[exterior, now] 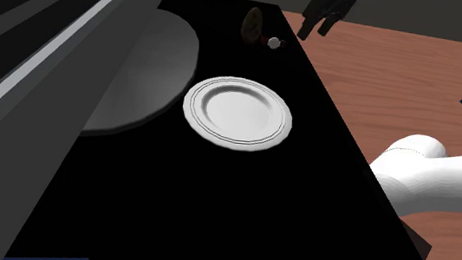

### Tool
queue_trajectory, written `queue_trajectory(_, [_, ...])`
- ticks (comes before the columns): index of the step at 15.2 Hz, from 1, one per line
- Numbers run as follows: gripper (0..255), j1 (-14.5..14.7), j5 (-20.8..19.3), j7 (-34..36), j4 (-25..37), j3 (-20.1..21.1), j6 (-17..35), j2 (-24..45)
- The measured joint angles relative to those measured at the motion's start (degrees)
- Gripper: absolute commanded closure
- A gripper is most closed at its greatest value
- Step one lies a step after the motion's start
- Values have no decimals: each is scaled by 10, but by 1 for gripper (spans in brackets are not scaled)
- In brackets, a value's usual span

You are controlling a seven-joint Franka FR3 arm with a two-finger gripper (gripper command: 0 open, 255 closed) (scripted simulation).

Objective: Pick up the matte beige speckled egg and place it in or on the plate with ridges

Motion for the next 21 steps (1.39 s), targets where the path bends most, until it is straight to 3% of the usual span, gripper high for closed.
queue_trajectory(2, [0, 4, -1, -13, 15, -6, -4, 18])
queue_trajectory(6, [0, 36, -5, -119, 122, -46, -43, 142])
queue_trajectory(11, [0, 71, 2, -267, 312, -83, -126, 331])
queue_trajectory(15, [0, 83, 11, -377, 480, -90, -213, 479])
queue_trajectory(17, [0, 85, 12, -397, 504, -88, -225, 504])
queue_trajectory(21, [0, 87, 10, -405, 464, -86, -198, 495])
